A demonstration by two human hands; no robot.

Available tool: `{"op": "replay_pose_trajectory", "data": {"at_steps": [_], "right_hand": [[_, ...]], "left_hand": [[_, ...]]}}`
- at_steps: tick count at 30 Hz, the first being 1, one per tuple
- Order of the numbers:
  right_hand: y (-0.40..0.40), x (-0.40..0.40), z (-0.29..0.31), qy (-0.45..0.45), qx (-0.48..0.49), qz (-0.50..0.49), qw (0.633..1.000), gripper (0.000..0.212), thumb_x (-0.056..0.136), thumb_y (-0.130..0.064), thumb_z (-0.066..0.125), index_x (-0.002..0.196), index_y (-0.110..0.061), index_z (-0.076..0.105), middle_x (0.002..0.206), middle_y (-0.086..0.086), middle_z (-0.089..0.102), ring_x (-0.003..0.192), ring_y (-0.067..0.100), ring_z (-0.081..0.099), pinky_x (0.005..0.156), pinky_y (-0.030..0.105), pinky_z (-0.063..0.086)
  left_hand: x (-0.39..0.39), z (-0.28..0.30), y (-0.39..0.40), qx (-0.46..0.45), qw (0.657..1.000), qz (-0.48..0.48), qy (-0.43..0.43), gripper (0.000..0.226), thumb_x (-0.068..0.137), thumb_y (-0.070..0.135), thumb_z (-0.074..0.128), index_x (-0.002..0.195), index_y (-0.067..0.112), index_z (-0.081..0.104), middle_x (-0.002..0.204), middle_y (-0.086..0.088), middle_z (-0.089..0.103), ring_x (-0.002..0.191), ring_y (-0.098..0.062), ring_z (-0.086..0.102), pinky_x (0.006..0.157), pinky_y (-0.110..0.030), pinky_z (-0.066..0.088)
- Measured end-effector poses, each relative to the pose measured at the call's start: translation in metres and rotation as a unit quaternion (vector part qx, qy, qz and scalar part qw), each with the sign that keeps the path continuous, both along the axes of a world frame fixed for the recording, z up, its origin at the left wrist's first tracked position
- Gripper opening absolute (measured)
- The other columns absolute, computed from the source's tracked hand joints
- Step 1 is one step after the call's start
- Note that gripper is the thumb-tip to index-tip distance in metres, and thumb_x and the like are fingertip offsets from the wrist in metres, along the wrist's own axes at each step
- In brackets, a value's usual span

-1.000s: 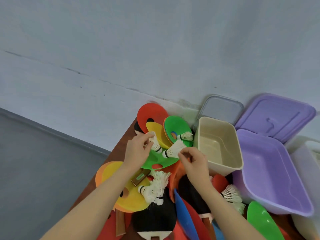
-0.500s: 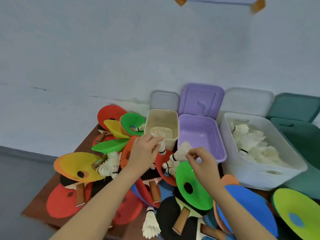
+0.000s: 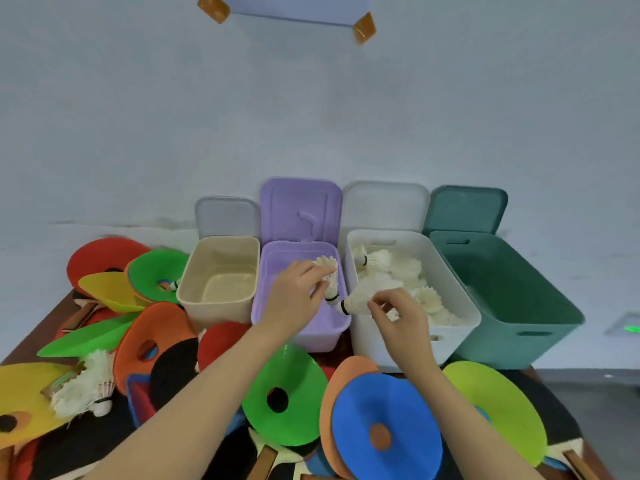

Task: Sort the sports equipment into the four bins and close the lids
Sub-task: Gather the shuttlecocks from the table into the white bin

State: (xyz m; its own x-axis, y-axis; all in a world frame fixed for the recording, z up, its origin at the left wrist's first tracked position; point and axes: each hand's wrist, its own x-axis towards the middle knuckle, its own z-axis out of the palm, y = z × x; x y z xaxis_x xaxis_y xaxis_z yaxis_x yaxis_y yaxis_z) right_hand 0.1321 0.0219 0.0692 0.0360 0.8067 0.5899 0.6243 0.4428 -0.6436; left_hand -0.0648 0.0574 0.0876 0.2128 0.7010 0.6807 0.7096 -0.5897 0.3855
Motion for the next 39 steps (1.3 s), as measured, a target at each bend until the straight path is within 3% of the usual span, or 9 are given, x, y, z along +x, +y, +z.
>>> {"op": "replay_pose_trajectory", "data": {"at_steps": [4,10,15,21,25,27,30,34,39], "right_hand": [[0.033,0.032,0.012,-0.006,0.000,-0.042,0.999,0.011,0.080,-0.004,0.068,0.077,-0.013,0.062,0.076,-0.010,0.057,0.071,0.007,0.054,0.068,0.039,0.048],[0.095,0.072,0.025,-0.008,-0.005,-0.103,0.995,0.015,0.082,-0.008,0.065,0.078,-0.021,0.060,0.078,-0.014,0.056,0.075,0.010,0.057,0.074,0.047,0.048],[0.153,0.098,0.021,-0.036,-0.014,-0.147,0.988,0.007,0.084,-0.009,0.063,0.080,-0.015,0.062,0.080,-0.010,0.059,0.075,0.013,0.060,0.076,0.049,0.048],[0.206,0.123,0.011,-0.119,-0.045,-0.173,0.977,0.008,0.088,-0.009,0.058,0.081,-0.012,0.061,0.081,0.000,0.066,0.068,0.019,0.052,0.085,0.037,0.039],[0.237,0.132,-0.009,-0.192,-0.088,-0.134,0.968,0.011,0.086,-0.004,0.056,0.078,-0.012,0.059,0.107,0.006,0.065,0.099,0.022,0.058,0.087,0.023,0.019],[0.247,0.132,-0.022,-0.223,-0.139,-0.099,0.960,0.012,0.088,-0.006,0.052,0.080,-0.013,0.056,0.117,0.005,0.061,0.108,0.019,0.055,0.094,0.027,0.019],[0.253,0.132,-0.035,-0.225,-0.217,-0.055,0.948,0.013,0.095,-0.013,0.041,0.099,-0.018,0.053,0.104,-0.005,0.061,0.089,0.013,0.054,0.110,0.041,0.018],[0.256,0.128,-0.038,-0.233,-0.267,-0.014,0.935,0.033,0.099,-0.020,0.033,0.131,-0.020,0.038,0.099,-0.009,0.057,0.099,0.012,0.054,0.110,0.041,0.011],[0.249,0.129,-0.039,-0.224,-0.328,0.017,0.918,0.045,0.098,-0.042,0.031,0.136,-0.018,0.027,0.134,-0.002,0.047,0.125,0.016,0.043,0.111,0.040,0.004]], "left_hand": [[0.037,0.005,0.043,-0.007,0.999,-0.030,-0.026,0.029,0.086,0.020,0.048,0.103,0.010,0.069,0.082,-0.003,0.063,0.077,-0.024,0.056,0.072,-0.031,0.043],[0.079,0.007,0.113,-0.039,0.997,-0.048,-0.043,0.023,0.082,0.012,0.056,0.101,0.011,0.070,0.077,-0.003,0.060,0.072,-0.022,0.054,0.070,-0.018,0.037],[0.106,-0.001,0.162,-0.066,0.995,-0.036,-0.062,0.026,0.084,0.016,0.052,0.103,0.012,0.070,0.082,-0.004,0.060,0.081,-0.021,0.052,0.074,-0.026,0.042],[0.130,-0.014,0.211,-0.070,0.996,-0.008,-0.054,0.024,0.081,0.008,0.054,0.100,0.007,0.069,0.079,-0.007,0.053,0.077,-0.028,0.052,0.071,-0.036,0.043],[0.136,-0.036,0.234,-0.118,0.993,-0.005,-0.015,0.024,0.084,0.001,0.056,0.103,0.008,0.068,0.081,-0.008,0.049,0.078,-0.030,0.053,0.064,-0.035,0.045],[0.138,-0.044,0.239,-0.159,0.987,-0.008,0.016,0.028,0.088,0.003,0.055,0.113,0.013,0.065,0.088,-0.004,0.045,0.083,-0.027,0.052,0.066,-0.033,0.045],[0.139,-0.052,0.244,-0.217,0.973,-0.008,0.083,0.038,0.093,0.017,0.050,0.130,0.022,0.052,0.115,-0.004,0.045,0.104,-0.023,0.048,0.078,-0.033,0.047],[0.138,-0.056,0.246,-0.235,0.950,0.036,0.204,0.052,0.096,0.031,0.041,0.145,0.017,0.029,0.144,-0.005,0.036,0.131,-0.024,0.033,0.104,-0.033,0.027],[0.130,-0.051,0.236,-0.284,0.915,0.086,0.274,0.059,0.099,0.041,0.029,0.149,0.016,0.010,0.156,-0.002,0.014,0.142,-0.021,0.013,0.113,-0.038,0.006]]}}
